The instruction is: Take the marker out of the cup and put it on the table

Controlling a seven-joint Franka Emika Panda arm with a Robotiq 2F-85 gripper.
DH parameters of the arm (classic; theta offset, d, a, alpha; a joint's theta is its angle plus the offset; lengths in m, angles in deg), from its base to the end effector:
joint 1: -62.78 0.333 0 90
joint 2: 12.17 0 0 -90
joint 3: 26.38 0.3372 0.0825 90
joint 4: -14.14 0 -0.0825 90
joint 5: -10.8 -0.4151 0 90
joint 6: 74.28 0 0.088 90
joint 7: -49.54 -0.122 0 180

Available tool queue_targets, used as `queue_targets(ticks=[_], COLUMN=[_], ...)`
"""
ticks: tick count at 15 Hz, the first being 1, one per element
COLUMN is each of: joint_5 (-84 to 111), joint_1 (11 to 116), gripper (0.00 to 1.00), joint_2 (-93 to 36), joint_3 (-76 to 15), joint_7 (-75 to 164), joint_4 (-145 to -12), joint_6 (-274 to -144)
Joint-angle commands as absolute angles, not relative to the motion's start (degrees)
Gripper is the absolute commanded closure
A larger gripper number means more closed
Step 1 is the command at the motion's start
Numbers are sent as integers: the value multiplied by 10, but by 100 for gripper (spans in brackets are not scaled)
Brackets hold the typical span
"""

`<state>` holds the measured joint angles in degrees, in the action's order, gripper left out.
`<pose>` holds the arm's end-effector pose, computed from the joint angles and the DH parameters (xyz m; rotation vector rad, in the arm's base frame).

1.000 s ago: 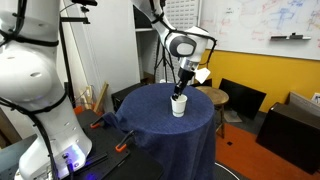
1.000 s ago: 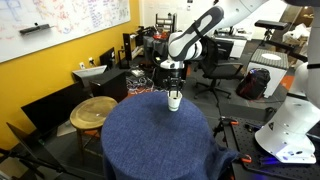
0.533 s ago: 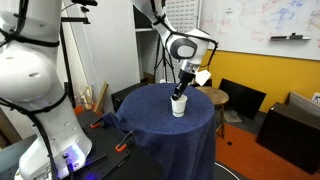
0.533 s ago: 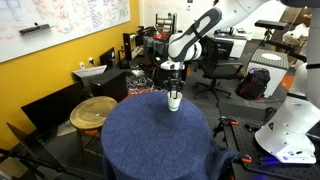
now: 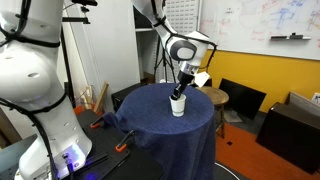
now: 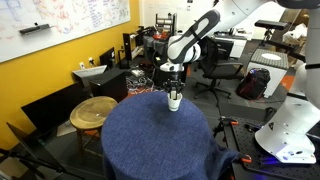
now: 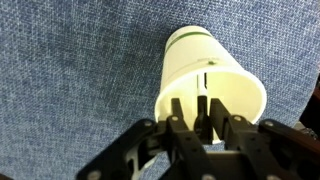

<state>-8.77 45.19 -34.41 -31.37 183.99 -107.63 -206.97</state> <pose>0.5377 -0.2137 0.1911 -1.9208 -2.1840 -0.2224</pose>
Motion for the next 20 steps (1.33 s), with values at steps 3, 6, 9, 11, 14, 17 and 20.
queue_targets(ticks=[3,6,9,11,14,17,20], joint_5=[-102,-103,-102,-101,-103,-105,-107], joint_1=[438,436,434,433,433,431,429], gripper=[71,100,95,95,95,95,95], joint_2=[-358,-362,-360,-355,-348,-341,-333], joint_3=[-300,-299,-299,-298,-297,-296,-295], joint_7=[1835,1835,1834,1834,1837,1843,1846], joint_4=[-1053,-1050,-1052,-1056,-1063,-1069,-1074], joint_6=[-2049,-2048,-2049,-2051,-2055,-2055,-2057])
